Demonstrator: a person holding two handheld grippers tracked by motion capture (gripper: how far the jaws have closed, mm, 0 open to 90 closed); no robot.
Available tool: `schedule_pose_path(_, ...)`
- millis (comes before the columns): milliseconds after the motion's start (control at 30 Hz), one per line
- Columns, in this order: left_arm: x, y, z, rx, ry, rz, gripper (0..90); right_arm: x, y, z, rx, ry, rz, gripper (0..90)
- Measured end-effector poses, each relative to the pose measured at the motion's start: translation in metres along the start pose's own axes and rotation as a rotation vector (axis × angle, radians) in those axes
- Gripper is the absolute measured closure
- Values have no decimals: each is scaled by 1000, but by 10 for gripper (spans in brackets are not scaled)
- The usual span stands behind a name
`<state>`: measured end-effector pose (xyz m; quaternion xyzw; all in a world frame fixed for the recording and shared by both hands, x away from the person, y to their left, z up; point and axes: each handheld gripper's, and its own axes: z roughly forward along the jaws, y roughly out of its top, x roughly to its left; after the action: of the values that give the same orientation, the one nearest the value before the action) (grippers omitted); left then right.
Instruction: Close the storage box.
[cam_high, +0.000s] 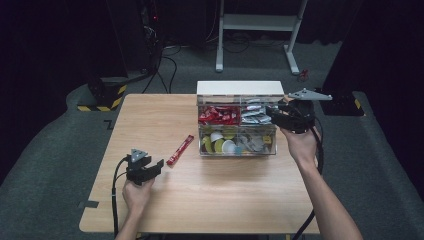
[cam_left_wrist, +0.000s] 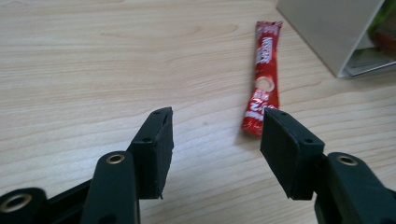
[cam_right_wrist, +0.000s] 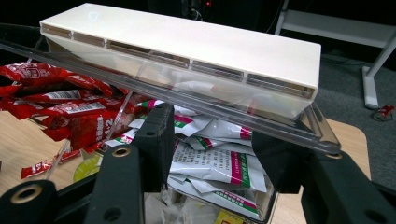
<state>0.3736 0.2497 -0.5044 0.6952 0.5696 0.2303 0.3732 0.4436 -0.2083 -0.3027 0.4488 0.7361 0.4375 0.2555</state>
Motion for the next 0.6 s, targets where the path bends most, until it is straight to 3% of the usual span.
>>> schedule_pose_path(400,17,-17,5,52,78,-24,435,1,-6,1,8,1,0,495)
schedule_pose_path(600,19,-19,5,48,92,-30,431,1,-7,1,7,2,-1,494)
